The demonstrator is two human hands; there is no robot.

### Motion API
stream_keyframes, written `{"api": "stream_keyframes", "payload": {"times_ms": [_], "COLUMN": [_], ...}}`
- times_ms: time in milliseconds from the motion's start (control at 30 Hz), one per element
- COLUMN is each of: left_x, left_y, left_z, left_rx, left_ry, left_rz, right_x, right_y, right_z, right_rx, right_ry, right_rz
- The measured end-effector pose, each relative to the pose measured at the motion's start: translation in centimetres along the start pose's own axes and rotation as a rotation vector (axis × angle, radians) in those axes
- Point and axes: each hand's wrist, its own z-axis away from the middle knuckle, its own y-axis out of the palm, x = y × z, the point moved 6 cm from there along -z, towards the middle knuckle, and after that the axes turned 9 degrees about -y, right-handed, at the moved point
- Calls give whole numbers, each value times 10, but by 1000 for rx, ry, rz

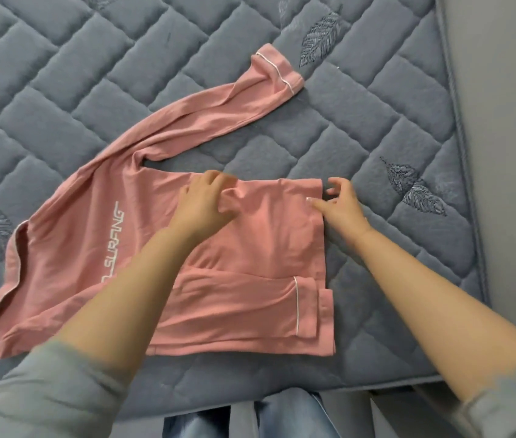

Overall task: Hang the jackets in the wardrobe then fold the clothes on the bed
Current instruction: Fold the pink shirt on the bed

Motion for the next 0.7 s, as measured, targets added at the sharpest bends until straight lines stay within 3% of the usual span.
{"api": "stream_keyframes", "payload": {"times_ms": [67,167,267,367,467,533,567,600,700], "left_x": [-8,-18,-22,-16,7,23,27,27,9], "left_y": [10,30,28,13,7,13,18,24,49], "left_z": [-22,-40,-37,-9,31,52,61,69,90], "left_rx": [90,212,151,86,174,228,243,251,265], "left_ry": [-44,-27,70,232,318,299,286,284,361], "left_rz": [-81,-229,-274,-121,-176,-273,-316,-353,-414], "right_x": [-3,2,19,43,45,25,16,10,-3], "right_y": [12,24,24,24,42,52,51,48,26], "right_z": [-18,-26,-4,48,104,131,136,134,107], "right_rx": [114,227,202,211,588,884,916,857,365], "right_ry": [55,-36,-223,-393,-381,-232,-179,-141,-23], "right_rz": [8,212,172,41,76,83,64,21,-149]}}
